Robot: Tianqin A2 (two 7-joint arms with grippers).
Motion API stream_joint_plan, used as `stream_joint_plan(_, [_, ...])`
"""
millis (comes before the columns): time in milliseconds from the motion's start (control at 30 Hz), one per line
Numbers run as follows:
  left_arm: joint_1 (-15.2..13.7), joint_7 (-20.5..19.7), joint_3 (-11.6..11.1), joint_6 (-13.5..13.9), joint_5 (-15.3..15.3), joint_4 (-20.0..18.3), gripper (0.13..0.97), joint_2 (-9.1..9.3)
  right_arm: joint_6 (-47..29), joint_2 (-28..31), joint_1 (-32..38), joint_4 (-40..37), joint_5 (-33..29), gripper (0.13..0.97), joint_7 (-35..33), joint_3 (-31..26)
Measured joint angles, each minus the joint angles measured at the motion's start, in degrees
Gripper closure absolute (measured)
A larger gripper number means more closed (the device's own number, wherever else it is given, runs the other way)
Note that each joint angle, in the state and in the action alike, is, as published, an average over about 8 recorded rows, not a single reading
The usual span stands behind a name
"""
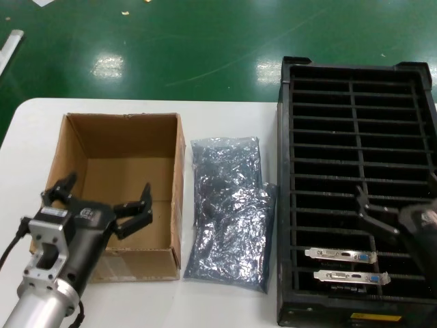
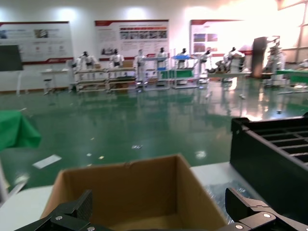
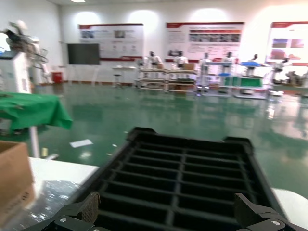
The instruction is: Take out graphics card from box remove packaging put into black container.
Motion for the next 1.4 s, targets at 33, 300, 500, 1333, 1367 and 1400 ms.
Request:
stream_joint_plan(33, [0.6,0.8,0.1,-0.8,-0.9,-0.1,0.132,0.02,0.9,-0.3,-0.8,0.4,0.1,0.129,-0.4,0.3])
stream_joint_plan(300, [4.0,5.6,0.4,-5.3,-6.2,-0.5,0.132,0.13,5.9,-1.7,-5.7,2.9,0.7,0.129,-2.8,1.9])
stream_joint_plan(500, [4.3,6.0,0.4,-5.6,-6.6,-0.5,0.132,0.14,6.4,-1.9,-6.1,3.1,0.8,0.129,-3.0,2.1])
stream_joint_plan(1333, [4.3,6.0,0.4,-5.6,-6.6,-0.5,0.132,0.14,6.4,-1.9,-6.1,3.1,0.8,0.129,-3.0,2.1])
stream_joint_plan(1367, [4.3,6.0,0.4,-5.6,-6.6,-0.5,0.132,0.14,6.4,-1.9,-6.1,3.1,0.8,0.129,-3.0,2.1])
stream_joint_plan(1400, [4.3,6.0,0.4,-5.6,-6.6,-0.5,0.132,0.14,6.4,-1.9,-6.1,3.1,0.8,0.129,-3.0,2.1])
